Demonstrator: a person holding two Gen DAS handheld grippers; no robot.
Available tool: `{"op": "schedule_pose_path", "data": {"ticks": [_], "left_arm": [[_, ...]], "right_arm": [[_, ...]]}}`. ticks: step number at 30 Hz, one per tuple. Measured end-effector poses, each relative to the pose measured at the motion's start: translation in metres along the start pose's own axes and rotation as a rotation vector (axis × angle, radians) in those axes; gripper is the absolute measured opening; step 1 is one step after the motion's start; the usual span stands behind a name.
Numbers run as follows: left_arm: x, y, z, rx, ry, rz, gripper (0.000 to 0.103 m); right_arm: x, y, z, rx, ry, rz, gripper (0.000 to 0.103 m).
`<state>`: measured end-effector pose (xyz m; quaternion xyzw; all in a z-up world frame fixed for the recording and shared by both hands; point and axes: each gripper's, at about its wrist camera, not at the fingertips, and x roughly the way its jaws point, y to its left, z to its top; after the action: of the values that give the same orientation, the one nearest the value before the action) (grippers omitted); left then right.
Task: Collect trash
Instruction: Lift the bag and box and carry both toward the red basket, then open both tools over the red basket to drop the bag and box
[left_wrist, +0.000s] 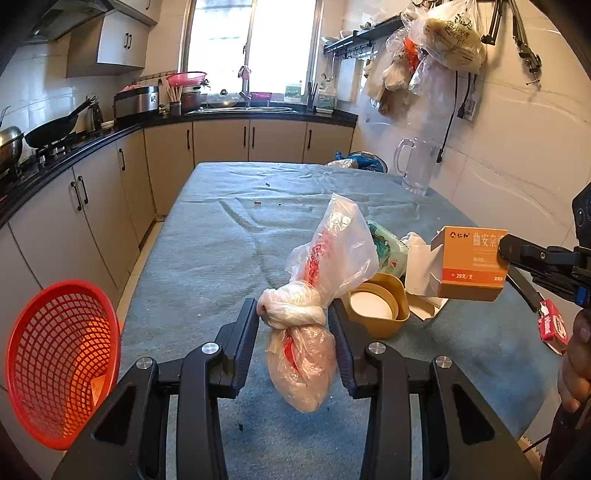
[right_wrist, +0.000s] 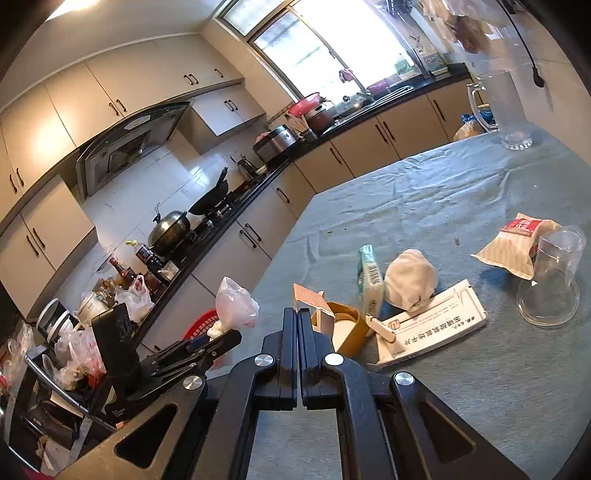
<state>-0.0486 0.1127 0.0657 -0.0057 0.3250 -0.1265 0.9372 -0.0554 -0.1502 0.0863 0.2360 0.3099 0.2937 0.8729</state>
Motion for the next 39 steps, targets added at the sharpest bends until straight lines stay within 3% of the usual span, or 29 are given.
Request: {"op": "schedule_pose_path", "data": {"ticks": [16,39], "left_arm": [[-0.034,0.029,-0.005,-0.055,-0.039,0.054,0.038],[-0.084,0.137,-0.036,-0.207,-0.062,0.201,0.038]], "right_arm": [[0.027,0.047,-0.005,-0.064,0.046,0.064,0.002],[0.122,0.141,-0.02,-0.159,0.188,0.201,0.002]]}}
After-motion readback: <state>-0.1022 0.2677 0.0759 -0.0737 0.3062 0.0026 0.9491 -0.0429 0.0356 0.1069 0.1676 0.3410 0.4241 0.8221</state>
